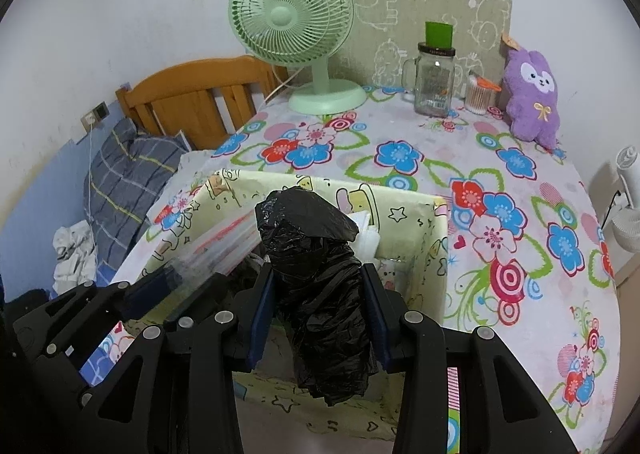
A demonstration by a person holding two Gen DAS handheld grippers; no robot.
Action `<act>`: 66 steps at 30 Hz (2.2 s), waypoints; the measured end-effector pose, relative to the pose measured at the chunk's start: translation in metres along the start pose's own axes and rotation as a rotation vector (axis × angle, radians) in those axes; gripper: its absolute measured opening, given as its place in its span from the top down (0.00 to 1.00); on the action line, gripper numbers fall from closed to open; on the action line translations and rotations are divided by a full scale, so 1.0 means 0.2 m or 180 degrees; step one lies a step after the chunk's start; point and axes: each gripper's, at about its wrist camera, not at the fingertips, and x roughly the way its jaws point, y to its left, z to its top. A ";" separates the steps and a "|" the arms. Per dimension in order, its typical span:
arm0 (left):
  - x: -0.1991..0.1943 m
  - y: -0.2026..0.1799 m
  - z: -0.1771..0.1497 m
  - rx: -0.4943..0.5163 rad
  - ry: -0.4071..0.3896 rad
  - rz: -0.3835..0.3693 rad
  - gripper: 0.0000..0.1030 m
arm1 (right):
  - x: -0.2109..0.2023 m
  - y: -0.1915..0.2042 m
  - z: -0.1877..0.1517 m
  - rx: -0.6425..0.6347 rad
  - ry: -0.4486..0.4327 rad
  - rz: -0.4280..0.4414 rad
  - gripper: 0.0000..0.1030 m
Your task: Organize soft objects
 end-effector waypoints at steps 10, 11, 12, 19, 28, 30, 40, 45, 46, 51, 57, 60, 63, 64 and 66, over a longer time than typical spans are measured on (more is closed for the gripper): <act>0.00 -0.01 -0.03 0.0054 0.0175 -0.0168 0.34 | 0.02 0.02 -0.02 -0.0083 0.0015 0.0196 0.51; 0.00 -0.01 -0.03 0.0066 0.0178 -0.0171 0.34 | 0.02 0.02 -0.03 -0.0109 0.0022 0.0203 0.47; 0.00 -0.02 -0.03 0.0079 0.0181 -0.0179 0.33 | 0.02 0.02 -0.03 -0.0119 0.0025 0.0203 0.41; -0.05 -0.03 -0.05 0.0110 0.0137 -0.0210 0.30 | -0.03 0.02 -0.05 -0.0179 -0.0036 0.0208 0.26; -0.12 -0.07 -0.06 0.0153 0.0059 -0.0236 0.27 | -0.12 0.01 -0.07 -0.0210 -0.0134 0.0184 0.22; -0.13 -0.08 -0.07 0.0170 0.0036 -0.0242 0.27 | -0.15 0.01 -0.08 -0.0203 -0.0152 0.0169 0.22; -0.23 -0.17 -0.06 0.0211 -0.0120 -0.0251 0.21 | -0.29 -0.06 -0.11 -0.0126 -0.0304 0.0005 0.19; -0.28 -0.22 -0.06 0.0234 -0.0222 -0.0239 0.15 | -0.38 -0.12 -0.12 -0.0066 -0.0411 -0.0083 0.15; -0.29 -0.23 -0.06 0.0240 -0.0244 -0.0239 0.14 | -0.39 -0.13 -0.13 -0.0052 -0.0430 -0.0103 0.15; -0.34 -0.29 -0.06 0.0325 -0.0310 -0.0280 0.12 | -0.48 -0.19 -0.15 0.0034 -0.0501 -0.0283 0.09; -0.42 -0.35 -0.05 0.0364 -0.0407 -0.0349 0.11 | -0.61 -0.25 -0.19 0.0152 -0.0643 -0.0474 0.05; -0.47 -0.38 -0.05 0.0385 -0.0492 -0.0349 0.08 | -0.68 -0.29 -0.21 0.0209 -0.0720 -0.0553 0.04; -0.52 -0.41 -0.05 0.0414 -0.0585 -0.0350 0.06 | -0.75 -0.33 -0.23 0.0271 -0.0796 -0.0624 0.04; -0.53 -0.41 -0.05 0.0419 -0.0603 -0.0356 0.06 | -0.76 -0.33 -0.24 0.0287 -0.0812 -0.0639 0.04; -0.57 -0.42 -0.05 0.0426 -0.0640 -0.0374 0.06 | -0.81 -0.35 -0.26 0.0330 -0.0867 -0.0654 0.03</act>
